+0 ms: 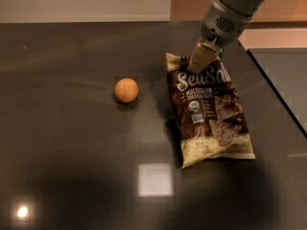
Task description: Move brown chip bag near orange
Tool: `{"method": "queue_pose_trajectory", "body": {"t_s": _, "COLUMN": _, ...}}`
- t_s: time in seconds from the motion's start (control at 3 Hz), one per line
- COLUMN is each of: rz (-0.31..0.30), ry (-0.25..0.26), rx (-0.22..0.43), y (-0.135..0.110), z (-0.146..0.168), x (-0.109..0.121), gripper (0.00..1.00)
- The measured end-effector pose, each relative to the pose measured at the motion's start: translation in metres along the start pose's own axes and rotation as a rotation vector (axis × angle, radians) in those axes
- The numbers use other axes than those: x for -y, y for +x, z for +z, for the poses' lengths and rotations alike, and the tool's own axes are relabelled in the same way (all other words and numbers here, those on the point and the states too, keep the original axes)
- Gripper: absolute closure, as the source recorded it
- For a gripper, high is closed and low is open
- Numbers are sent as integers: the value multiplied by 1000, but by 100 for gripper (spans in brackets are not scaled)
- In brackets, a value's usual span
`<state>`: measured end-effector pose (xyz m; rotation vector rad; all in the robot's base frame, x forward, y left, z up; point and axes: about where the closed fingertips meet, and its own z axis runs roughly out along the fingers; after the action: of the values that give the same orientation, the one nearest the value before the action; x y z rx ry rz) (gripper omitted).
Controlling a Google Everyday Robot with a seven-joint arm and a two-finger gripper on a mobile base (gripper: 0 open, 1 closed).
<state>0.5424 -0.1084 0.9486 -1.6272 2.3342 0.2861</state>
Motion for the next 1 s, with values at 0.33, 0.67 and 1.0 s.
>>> {"method": "queue_pose_trajectory", "body": {"t_s": 0.33, "rz": -51, "ry": -28, "rx": 14, "y": -33, "z": 11, "x": -2, "gripper": 100}}
{"method": "queue_pose_trajectory", "body": {"t_s": 0.67, "rz": -90, "ry": -56, "rx": 17, "y": -57, "z": 23, "x": -6, "gripper": 100}}
{"method": "queue_pose_trajectory", "body": {"t_s": 1.0, "rz": -106, "ry": -65, "rx": 8, "y": -71, "z": 34, "x": -2, "gripper": 84}}
